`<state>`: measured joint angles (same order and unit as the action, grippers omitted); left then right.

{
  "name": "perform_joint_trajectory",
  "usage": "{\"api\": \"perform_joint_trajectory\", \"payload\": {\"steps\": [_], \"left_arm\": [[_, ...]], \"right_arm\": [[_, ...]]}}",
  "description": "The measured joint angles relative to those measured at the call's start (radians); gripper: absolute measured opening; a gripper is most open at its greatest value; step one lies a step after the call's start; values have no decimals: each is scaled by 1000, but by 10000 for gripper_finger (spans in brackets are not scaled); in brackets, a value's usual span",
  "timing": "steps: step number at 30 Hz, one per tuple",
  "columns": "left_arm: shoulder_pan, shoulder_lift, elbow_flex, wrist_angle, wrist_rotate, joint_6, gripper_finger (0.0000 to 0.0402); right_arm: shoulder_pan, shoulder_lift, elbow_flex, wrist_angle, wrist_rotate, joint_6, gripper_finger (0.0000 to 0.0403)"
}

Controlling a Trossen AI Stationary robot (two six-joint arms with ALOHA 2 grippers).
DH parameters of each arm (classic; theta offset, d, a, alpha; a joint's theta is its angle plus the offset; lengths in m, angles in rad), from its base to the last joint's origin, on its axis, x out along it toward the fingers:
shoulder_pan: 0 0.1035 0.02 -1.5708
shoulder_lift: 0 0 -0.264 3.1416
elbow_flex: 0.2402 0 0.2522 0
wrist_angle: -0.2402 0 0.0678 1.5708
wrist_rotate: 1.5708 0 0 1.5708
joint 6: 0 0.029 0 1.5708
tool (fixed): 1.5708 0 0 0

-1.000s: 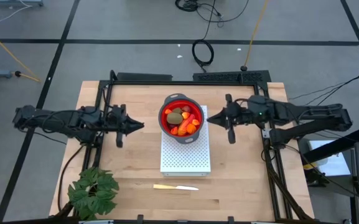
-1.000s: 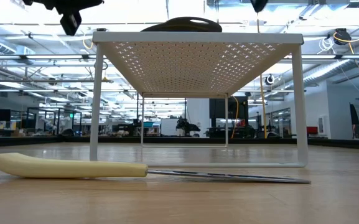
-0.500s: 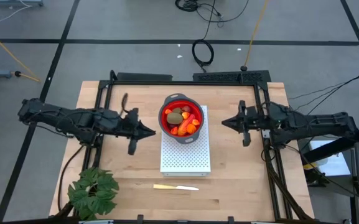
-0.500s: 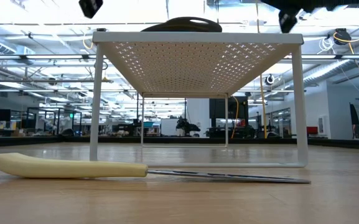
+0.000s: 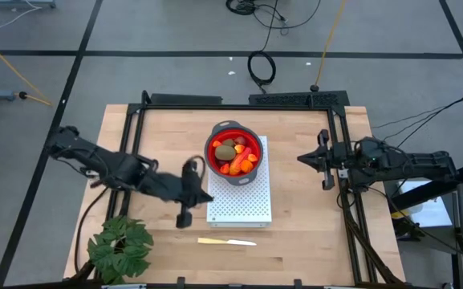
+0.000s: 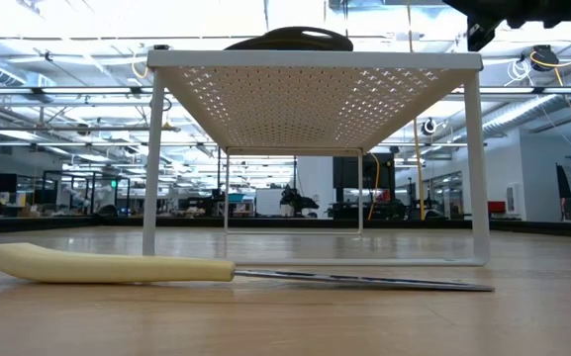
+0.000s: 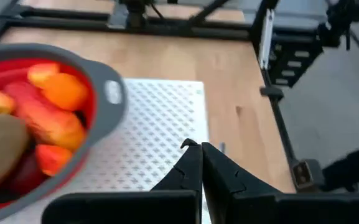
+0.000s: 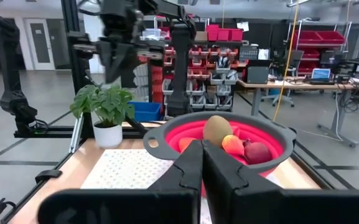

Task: Pick & Place Fruit
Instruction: Put the yellow knife on the shelf

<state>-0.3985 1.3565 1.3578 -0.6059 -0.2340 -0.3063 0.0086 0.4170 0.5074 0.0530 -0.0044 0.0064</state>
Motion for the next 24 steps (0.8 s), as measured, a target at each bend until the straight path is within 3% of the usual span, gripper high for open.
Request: {"api": "perform_joint_trajectory", "payload": {"steps": [9,24], "left_arm": [[-101,176,155,-57,-4,-71,3],[-195,396,162,-49,31,-337,4]], "right_arm": [[0,-18,-9,-4,0,-36,0],[0,-20,-9,-59,-2,-56,0]]}}
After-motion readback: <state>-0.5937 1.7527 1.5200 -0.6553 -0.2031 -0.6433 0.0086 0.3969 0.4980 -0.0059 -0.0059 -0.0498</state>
